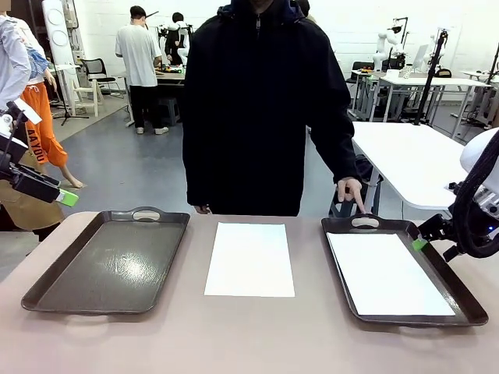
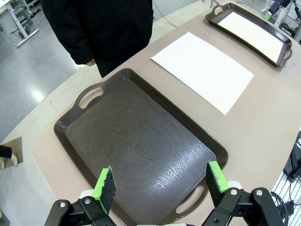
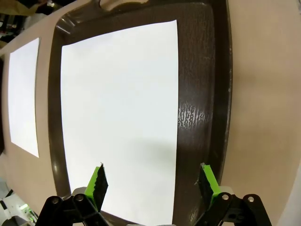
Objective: Sort the A4 documents.
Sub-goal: Place the A4 Paper in the designated Handle tray, then receive the A4 Paper.
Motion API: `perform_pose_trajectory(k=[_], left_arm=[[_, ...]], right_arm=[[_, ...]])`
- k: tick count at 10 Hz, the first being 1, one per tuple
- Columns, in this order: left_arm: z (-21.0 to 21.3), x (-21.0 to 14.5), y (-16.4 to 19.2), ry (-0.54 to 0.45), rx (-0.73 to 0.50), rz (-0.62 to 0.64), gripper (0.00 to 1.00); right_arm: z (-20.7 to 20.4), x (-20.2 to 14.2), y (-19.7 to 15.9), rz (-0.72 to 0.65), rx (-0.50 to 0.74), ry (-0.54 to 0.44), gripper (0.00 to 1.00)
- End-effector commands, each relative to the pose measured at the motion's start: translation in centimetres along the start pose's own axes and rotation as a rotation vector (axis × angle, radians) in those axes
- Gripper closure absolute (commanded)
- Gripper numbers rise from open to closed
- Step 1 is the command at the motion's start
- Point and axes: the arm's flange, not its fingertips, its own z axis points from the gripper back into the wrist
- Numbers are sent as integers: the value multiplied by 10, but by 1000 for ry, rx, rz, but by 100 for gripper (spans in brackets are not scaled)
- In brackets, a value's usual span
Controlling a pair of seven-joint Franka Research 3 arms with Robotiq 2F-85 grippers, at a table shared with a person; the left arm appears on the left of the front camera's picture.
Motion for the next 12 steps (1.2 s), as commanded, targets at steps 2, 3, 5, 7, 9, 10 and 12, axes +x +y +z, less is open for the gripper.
perform_pose_trajectory(k=[2,3,5,7,9,10,12], left_arm=[[-1,-3,4,-5,-13,-15,0],[-1,-3,4,-5,-13,-15,0],[-1,-3,4,-5,-13,-15,0],[-1,-3,4,-5,-13,-15,0],[-1,-3,4,-5,-13,-15,0],[-1,-3,4,-5,-13,-15,0],[-1,-3,4,-5,-13,-15,0]], right_arm=[[-2,1,-2,9,-3,5,0],[-2,1,-2,9,-3,5,0],[-2,1,-2,9,-3,5,0],[-2,1,-2,9,-3,5,0],[-2,1,-2,9,-3,5,0],[-2,1,-2,9,-3,5,0],[-2,1,-2,9,-3,5,0]])
